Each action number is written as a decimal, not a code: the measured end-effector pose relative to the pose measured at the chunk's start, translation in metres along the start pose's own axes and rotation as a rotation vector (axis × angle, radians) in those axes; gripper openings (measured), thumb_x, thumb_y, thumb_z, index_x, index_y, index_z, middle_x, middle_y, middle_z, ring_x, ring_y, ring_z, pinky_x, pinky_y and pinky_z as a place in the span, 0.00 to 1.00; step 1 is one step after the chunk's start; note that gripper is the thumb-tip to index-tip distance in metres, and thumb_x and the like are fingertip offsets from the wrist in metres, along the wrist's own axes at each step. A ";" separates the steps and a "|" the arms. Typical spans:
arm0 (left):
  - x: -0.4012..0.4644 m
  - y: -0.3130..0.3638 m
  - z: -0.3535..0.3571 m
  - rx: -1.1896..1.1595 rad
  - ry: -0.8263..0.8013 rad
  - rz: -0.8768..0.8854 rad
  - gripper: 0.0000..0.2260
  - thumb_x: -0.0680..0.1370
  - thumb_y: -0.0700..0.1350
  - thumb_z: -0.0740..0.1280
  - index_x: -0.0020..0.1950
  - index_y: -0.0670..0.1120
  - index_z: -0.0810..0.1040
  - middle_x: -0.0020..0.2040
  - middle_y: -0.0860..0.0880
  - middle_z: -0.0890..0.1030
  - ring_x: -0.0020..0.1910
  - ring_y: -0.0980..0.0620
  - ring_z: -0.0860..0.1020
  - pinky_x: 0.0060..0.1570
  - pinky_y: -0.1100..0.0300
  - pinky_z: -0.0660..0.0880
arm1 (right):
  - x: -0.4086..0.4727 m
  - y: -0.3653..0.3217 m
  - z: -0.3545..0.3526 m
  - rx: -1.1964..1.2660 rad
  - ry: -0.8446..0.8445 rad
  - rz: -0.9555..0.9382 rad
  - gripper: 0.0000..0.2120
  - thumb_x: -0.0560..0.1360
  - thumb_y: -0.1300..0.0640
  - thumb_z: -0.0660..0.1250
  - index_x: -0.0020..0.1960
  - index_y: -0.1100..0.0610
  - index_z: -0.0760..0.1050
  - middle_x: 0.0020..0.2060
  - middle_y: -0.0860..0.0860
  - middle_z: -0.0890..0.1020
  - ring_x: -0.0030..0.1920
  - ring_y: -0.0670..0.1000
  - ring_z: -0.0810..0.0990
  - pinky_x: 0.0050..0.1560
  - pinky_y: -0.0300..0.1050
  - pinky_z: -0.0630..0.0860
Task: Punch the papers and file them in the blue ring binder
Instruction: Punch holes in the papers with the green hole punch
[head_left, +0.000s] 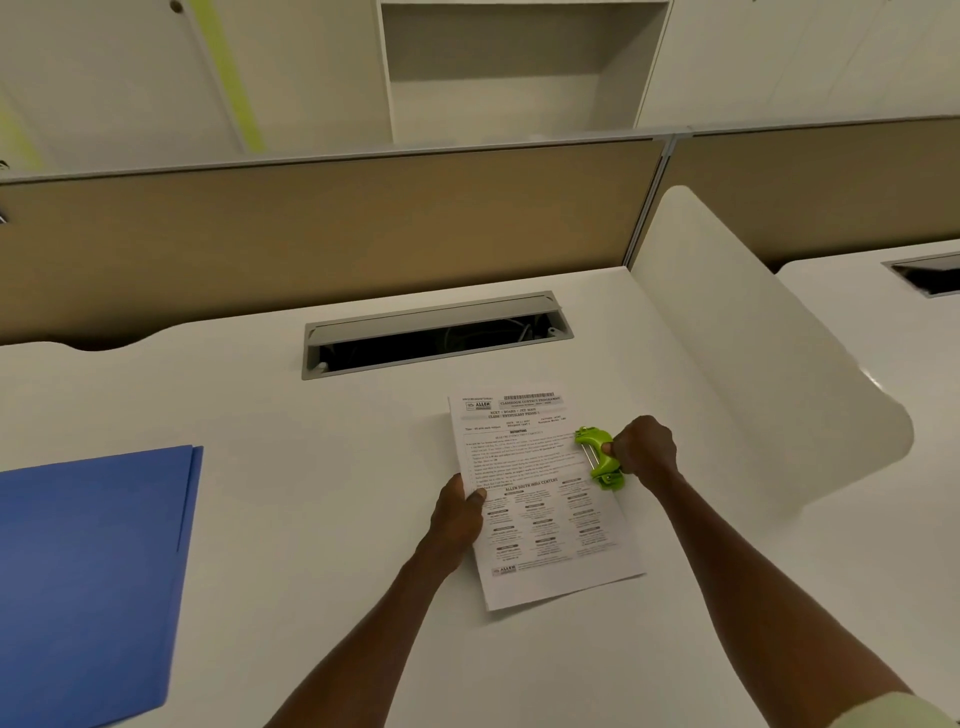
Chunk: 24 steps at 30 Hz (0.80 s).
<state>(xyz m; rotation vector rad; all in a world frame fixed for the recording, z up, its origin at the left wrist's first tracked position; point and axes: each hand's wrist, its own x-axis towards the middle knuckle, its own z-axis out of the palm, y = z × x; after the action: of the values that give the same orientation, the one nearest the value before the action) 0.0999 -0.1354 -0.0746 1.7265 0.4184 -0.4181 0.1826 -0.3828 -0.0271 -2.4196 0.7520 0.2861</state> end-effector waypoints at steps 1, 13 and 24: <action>0.001 0.000 0.000 -0.004 -0.003 0.002 0.12 0.81 0.43 0.59 0.64 0.48 0.72 0.59 0.48 0.80 0.55 0.47 0.80 0.55 0.48 0.79 | 0.000 0.000 0.000 -0.003 0.008 0.001 0.16 0.65 0.55 0.78 0.44 0.64 0.77 0.41 0.59 0.83 0.40 0.58 0.80 0.39 0.44 0.72; 0.001 -0.006 0.001 -0.023 0.020 -0.005 0.09 0.81 0.44 0.60 0.60 0.50 0.74 0.54 0.51 0.81 0.51 0.49 0.81 0.48 0.54 0.80 | -0.001 -0.004 -0.002 -0.043 0.033 -0.021 0.15 0.65 0.56 0.77 0.37 0.59 0.71 0.41 0.57 0.83 0.38 0.56 0.78 0.38 0.43 0.70; -0.004 -0.021 -0.019 -0.154 0.008 -0.027 0.12 0.81 0.42 0.60 0.60 0.52 0.76 0.54 0.52 0.83 0.52 0.50 0.82 0.52 0.50 0.80 | -0.002 -0.002 0.000 -0.070 0.046 -0.037 0.10 0.66 0.58 0.74 0.40 0.62 0.75 0.39 0.58 0.84 0.41 0.59 0.83 0.39 0.43 0.74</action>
<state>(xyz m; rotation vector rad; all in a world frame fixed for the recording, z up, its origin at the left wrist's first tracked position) 0.0871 -0.1130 -0.0873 1.5753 0.4689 -0.3885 0.1819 -0.3802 -0.0257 -2.5108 0.7279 0.2474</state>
